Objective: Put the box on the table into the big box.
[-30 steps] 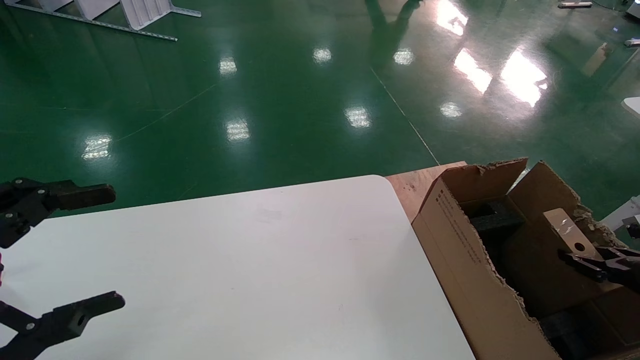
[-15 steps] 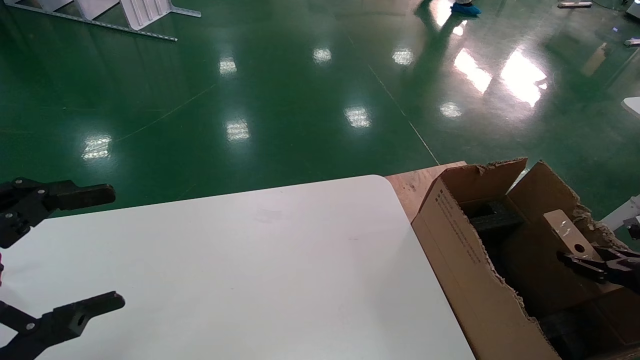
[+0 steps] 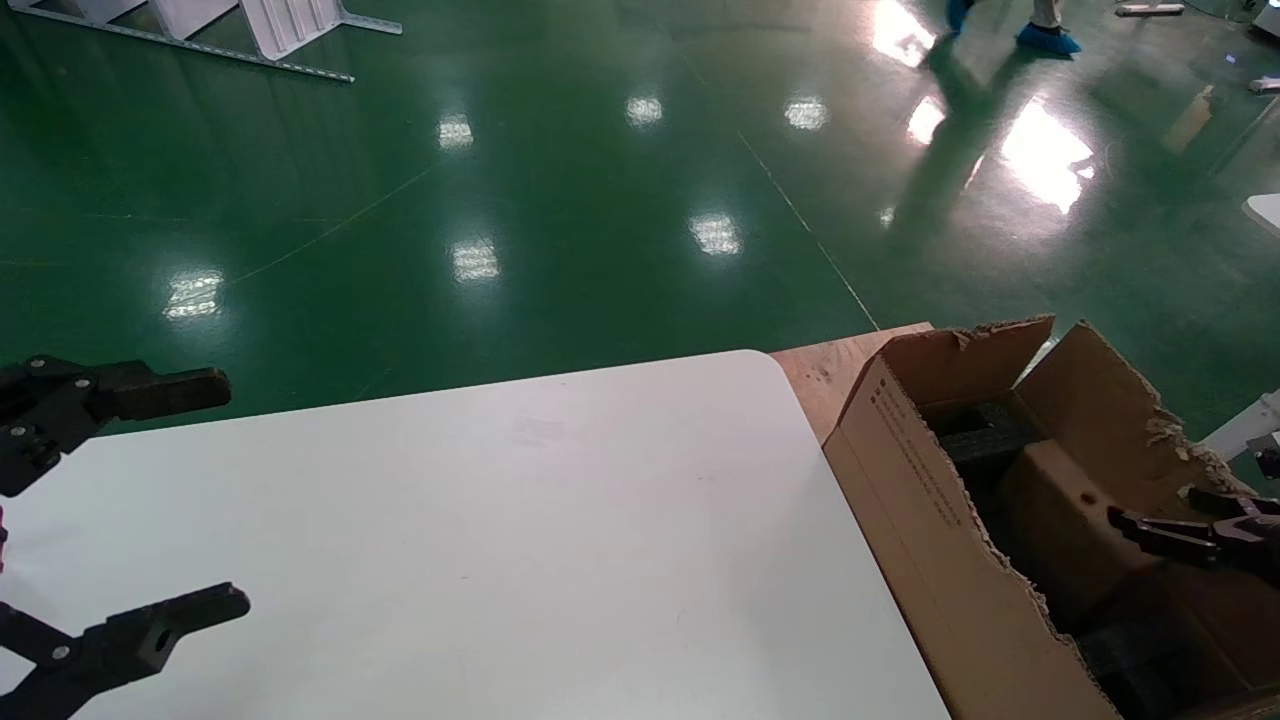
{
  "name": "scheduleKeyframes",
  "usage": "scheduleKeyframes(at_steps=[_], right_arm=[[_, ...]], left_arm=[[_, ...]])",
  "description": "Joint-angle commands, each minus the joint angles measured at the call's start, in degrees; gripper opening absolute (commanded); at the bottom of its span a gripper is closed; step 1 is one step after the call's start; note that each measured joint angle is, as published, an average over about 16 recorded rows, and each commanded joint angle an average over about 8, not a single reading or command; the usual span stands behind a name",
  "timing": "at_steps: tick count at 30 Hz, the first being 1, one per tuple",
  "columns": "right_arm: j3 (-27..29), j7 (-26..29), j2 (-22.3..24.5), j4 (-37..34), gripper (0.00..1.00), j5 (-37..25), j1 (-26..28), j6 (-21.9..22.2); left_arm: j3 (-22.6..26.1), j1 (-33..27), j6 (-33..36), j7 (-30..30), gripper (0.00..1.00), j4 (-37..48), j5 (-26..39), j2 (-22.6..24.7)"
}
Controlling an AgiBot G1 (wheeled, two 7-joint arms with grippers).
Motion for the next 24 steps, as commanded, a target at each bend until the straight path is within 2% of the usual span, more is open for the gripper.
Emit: scheduleKeyframes(at_steps=[1,6,11,18,24], right_arm=[[0.0,0.1,0.0,-0.1,1.0,0.0,-0.1,0.2],[0.0,-1.1,-0.1,0.7,1.0,0.4,1.3,-2.0],[-0.7,-4.5,-0.3,1.1,1.0,1.3,5.0,-7.3],[-2.9,-10.2,-2.4,-2.6,1.0,0.7,12.4,-14.3],[-3.0,-15.5,-5.0,-7.0,1.0,-2.7,20.3,-15.6]], left_arm=[[0.0,0.0,0.0,0.0,1.0,0.0,0.0,0.0],[0.0,0.0,0.0,0.0,1.0,0.0,0.0,0.0],[0.0,0.0,0.0,0.0,1.0,0.0,0.0,0.0],[0.0,0.0,0.0,0.0,1.0,0.0,0.0,0.0],[0.0,0.0,0.0,0.0,1.0,0.0,0.0,0.0]])
